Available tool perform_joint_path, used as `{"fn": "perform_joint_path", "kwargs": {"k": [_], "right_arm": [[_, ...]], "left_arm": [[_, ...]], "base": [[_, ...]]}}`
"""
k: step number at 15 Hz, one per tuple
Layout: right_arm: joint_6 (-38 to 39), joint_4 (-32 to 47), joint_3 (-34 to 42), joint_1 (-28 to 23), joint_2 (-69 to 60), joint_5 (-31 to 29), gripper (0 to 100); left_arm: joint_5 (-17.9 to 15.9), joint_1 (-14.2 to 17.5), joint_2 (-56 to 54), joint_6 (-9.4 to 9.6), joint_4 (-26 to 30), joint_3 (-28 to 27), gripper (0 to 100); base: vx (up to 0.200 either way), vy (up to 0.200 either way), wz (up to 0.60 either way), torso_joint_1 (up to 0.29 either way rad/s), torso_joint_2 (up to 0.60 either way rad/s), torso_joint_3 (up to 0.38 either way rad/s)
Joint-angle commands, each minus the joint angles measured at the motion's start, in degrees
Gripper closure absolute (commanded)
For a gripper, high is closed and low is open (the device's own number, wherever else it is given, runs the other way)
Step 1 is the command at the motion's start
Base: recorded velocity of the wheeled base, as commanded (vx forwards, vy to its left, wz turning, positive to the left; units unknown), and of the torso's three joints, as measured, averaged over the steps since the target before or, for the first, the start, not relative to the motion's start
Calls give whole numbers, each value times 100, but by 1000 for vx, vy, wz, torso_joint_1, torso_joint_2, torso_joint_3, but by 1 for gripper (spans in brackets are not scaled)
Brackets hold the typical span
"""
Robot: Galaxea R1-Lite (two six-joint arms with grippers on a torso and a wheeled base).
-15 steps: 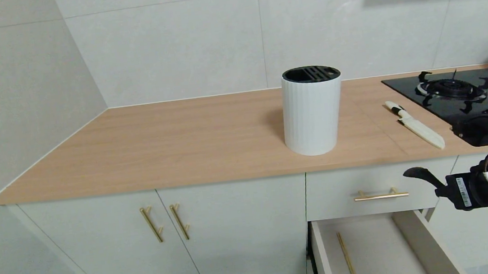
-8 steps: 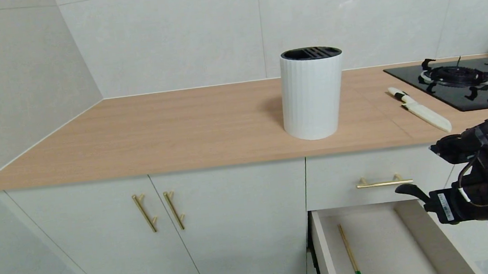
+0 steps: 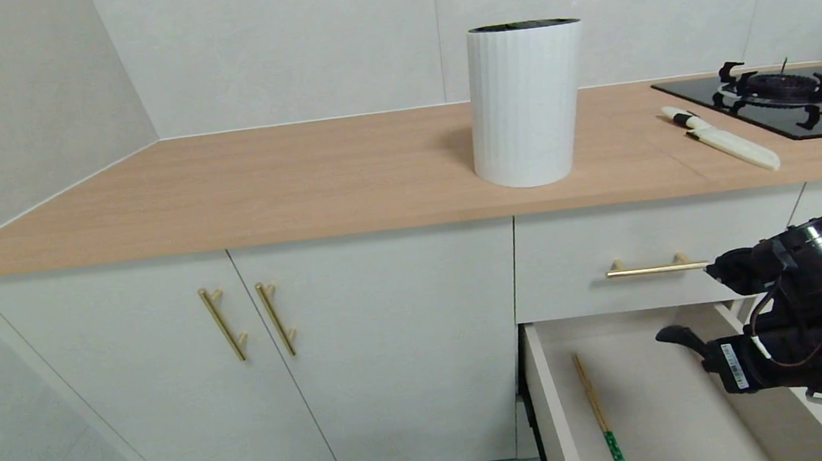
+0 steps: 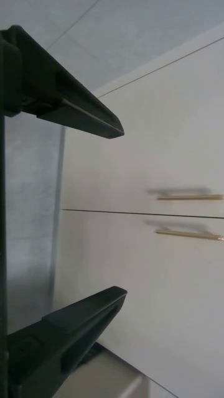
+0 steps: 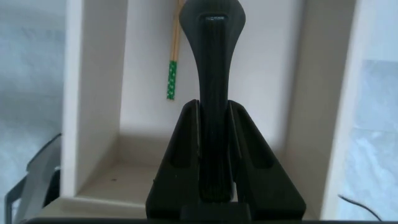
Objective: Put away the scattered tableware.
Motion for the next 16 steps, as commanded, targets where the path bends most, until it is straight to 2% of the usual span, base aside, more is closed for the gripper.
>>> {"fn": "perform_joint_path", "kwargs": {"k": [1,6,12,14,16], "right_arm": [[8,0,11,23,37,6,100],[-1,0,29,41,108,14,100],[8,-114,11,41,310,23,100],[16,-650,29,41,969,32,100],[25,-1617,134,32,1866,-12,100]], "left_arm": [[2,2,0,-4,-2,0,0],[2,2,0,-4,-2,0,0],[2,2,0,-4,-2,0,0],[2,2,0,-4,-2,0,0],[2,2,0,-4,-2,0,0]], "base": [[0,0,0,-95,437,354],[0,0,0,-52,414,355],[0,0,0,-4,52,46],[0,0,0,0,0,0],[0,0,0,0,0,0]]}}
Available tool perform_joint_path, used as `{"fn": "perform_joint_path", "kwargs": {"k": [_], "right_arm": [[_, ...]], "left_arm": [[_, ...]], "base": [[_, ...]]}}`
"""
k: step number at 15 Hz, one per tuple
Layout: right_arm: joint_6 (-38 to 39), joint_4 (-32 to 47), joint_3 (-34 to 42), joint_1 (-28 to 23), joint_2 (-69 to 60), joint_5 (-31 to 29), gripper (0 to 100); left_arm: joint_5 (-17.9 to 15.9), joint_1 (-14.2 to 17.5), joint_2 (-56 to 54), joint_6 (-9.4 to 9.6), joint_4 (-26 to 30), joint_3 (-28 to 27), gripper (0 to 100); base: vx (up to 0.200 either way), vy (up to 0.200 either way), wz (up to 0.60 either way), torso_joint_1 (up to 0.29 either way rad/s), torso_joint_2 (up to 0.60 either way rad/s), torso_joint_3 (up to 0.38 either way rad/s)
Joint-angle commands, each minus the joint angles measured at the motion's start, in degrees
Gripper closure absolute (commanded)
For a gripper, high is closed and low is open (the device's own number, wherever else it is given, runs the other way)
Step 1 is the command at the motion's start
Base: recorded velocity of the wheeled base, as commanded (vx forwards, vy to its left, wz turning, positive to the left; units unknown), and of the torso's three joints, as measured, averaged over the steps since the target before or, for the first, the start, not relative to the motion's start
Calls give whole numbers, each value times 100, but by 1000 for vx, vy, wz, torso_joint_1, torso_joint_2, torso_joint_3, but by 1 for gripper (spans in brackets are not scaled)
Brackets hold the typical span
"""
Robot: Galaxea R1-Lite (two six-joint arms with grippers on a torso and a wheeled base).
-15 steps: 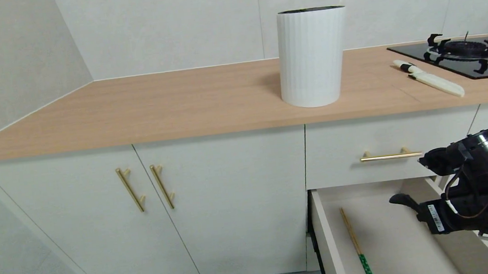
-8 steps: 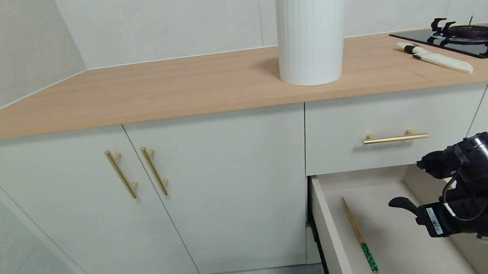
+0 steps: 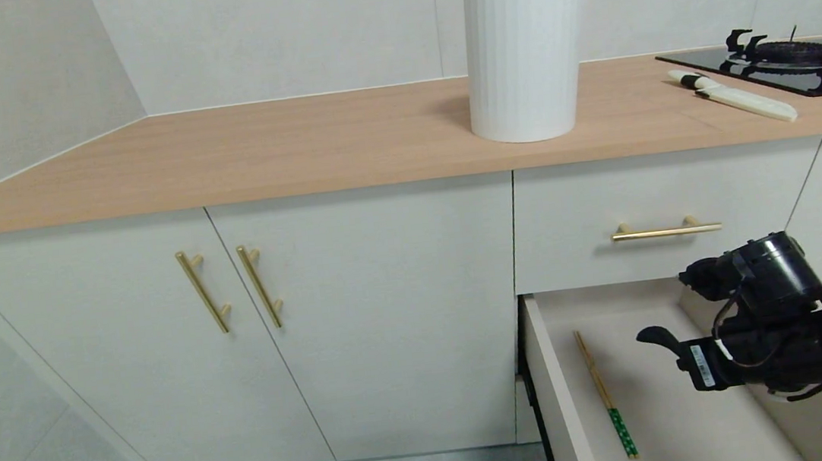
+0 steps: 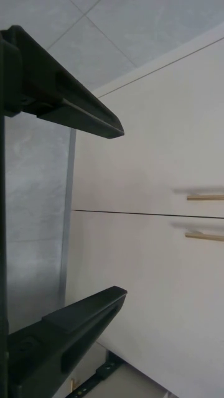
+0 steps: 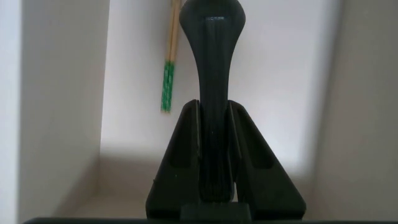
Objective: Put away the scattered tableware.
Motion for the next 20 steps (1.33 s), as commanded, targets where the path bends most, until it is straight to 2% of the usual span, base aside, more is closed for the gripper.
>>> {"fn": "perform_joint_path", "kwargs": {"k": [1,3,8,20], "right_arm": [[34,-1054,115,-3,1299,-81,100],[87,-1652,106,-3,1800,-151,100],[87,-2469,133,-21,2424,-388,100],[96,-2759,106,-56,2767,-406,100]], "left_arm": [[2,2,0,-1,0,0,0],[2,2,0,-1,0,0,0],[2,2,0,-1,0,0,0],[2,2,0,7,0,0,0]], "base": [[0,0,0,0,0,0],[0,0,0,0,0,0],[0,0,0,0,0,0],[0,0,0,0,0,0]]}}
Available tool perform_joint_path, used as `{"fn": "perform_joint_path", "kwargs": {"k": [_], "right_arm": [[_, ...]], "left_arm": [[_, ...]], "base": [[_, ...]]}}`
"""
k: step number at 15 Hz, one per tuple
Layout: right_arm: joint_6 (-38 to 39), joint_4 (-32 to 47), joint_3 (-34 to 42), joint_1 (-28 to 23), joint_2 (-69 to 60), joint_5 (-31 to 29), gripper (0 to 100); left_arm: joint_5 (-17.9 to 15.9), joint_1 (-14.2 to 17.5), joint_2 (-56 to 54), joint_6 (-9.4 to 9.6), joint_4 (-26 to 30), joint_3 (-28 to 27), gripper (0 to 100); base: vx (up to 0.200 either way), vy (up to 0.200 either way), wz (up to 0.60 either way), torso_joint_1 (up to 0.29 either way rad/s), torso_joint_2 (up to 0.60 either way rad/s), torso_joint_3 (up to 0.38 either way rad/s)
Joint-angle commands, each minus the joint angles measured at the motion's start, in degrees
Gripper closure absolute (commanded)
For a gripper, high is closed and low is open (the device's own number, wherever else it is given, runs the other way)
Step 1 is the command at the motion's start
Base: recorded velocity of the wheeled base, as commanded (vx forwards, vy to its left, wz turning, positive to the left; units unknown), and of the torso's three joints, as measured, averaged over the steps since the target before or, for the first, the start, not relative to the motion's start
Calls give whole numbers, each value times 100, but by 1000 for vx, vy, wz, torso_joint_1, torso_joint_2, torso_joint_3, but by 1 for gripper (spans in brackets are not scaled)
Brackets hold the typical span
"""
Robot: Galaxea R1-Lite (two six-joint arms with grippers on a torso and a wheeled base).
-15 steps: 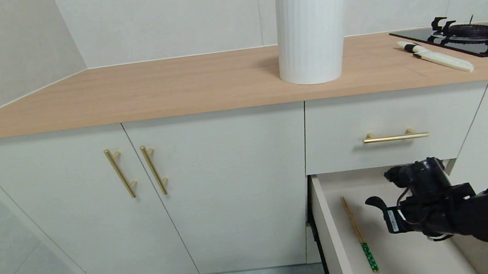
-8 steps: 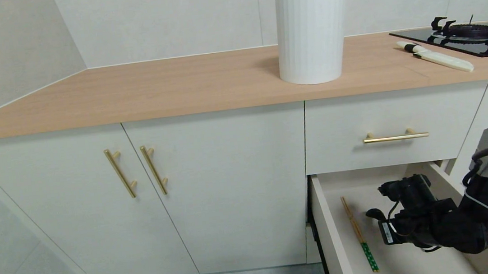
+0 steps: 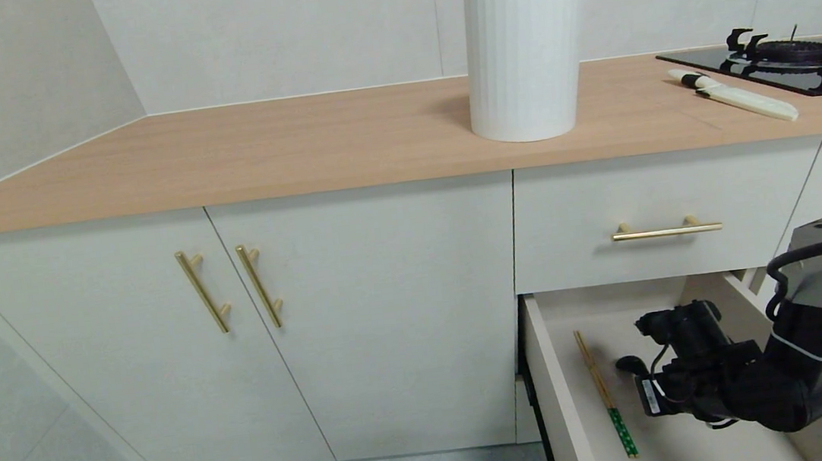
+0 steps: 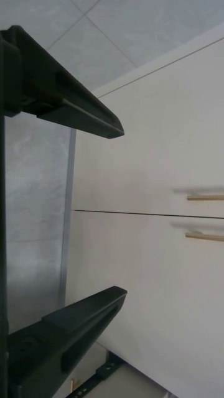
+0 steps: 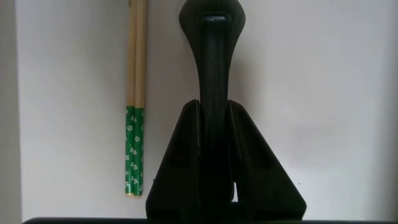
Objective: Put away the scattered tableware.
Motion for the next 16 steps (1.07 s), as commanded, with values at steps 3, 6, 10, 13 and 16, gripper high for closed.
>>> {"fn": "perform_joint_path", "kwargs": {"k": [3,6,10,13,16], "right_arm": [[0,-7,-6,-10,39,8,0],[0,-121,-6,-10,39,-1,0],[8,-121,179,-71,-620,25,0],[52,37,381,-89,-1842,25,0],[52,1188,442,-89,-3169,25,0]], "left_arm": [[2,4,0,-4,0,0,0],[2,4,0,5,0,0,0],[2,4,0,5,0,0,0],[2,4,0,-4,0,0,0],[2,4,0,-4,0,0,0]], "base": [[0,0,0,0,0,0],[0,0,0,0,0,0],[0,0,0,0,0,0],[0,0,0,0,0,0],[0,0,0,0,0,0]]}}
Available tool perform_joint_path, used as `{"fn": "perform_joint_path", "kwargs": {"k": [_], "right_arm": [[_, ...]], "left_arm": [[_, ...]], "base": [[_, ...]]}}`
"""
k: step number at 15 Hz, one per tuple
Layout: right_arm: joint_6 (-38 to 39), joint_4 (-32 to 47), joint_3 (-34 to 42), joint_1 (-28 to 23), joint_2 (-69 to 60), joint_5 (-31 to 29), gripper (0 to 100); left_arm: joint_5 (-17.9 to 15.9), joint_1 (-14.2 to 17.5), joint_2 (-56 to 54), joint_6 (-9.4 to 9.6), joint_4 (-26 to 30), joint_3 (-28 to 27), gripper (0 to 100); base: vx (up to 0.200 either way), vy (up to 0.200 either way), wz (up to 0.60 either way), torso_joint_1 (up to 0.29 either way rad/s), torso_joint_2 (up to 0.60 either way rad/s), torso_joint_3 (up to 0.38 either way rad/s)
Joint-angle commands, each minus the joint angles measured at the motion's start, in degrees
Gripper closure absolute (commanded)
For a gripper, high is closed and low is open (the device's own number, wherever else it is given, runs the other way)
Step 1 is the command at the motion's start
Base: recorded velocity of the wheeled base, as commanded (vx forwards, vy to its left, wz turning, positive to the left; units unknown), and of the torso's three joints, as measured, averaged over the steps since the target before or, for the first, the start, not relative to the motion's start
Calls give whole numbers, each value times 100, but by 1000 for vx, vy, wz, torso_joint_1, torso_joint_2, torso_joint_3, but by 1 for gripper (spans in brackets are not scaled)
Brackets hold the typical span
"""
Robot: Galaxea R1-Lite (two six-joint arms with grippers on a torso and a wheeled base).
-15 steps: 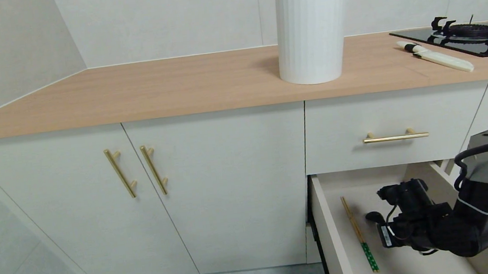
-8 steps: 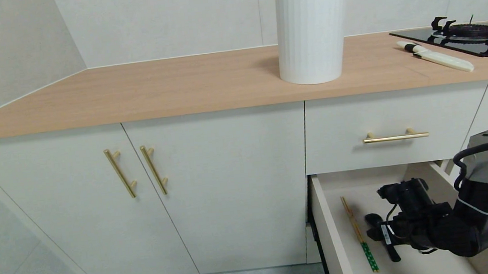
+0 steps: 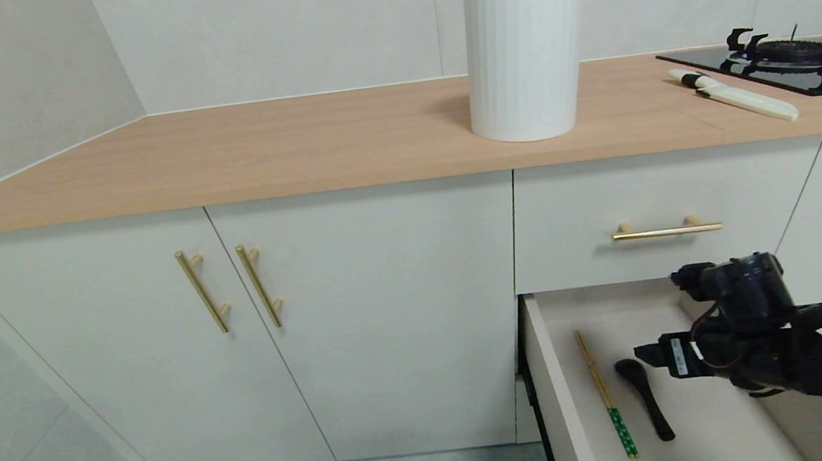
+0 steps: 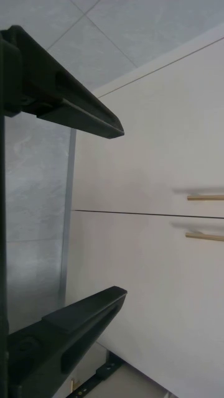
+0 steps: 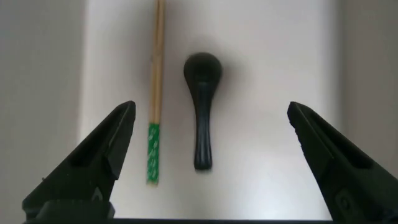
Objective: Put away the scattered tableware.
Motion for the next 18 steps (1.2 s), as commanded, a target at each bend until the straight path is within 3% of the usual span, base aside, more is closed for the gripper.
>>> {"fn": "perform_joint_path", "kwargs": {"k": [1,4,7,10,15,18], "right_arm": [[6,1122,73,10,-1689,1,0],[15,2783,-173,274,-2928,1,0],[129,3143,-129,423,-3306,1,0],[129,3477,-244,441,-3289,-8,0],[120,4558,-551,458,-3324,19,0],[120,5332,-797,581,-3429,80,0]], "left_arm": [[2,2,0,-1,0,0,0],[2,2,0,7,0,0,0],[2,2,0,-1,0,0,0],[2,2,0,-10,0,0,0],[2,2,0,-10,0,0,0],[2,2,0,-1,0,0,0]], "base": [[0,0,0,0,0,0],[0,0,0,0,0,0],[0,0,0,0,0,0],[-200,0,0,2,2,1],[-200,0,0,5,6,1],[0,0,0,0,0,0]]}}
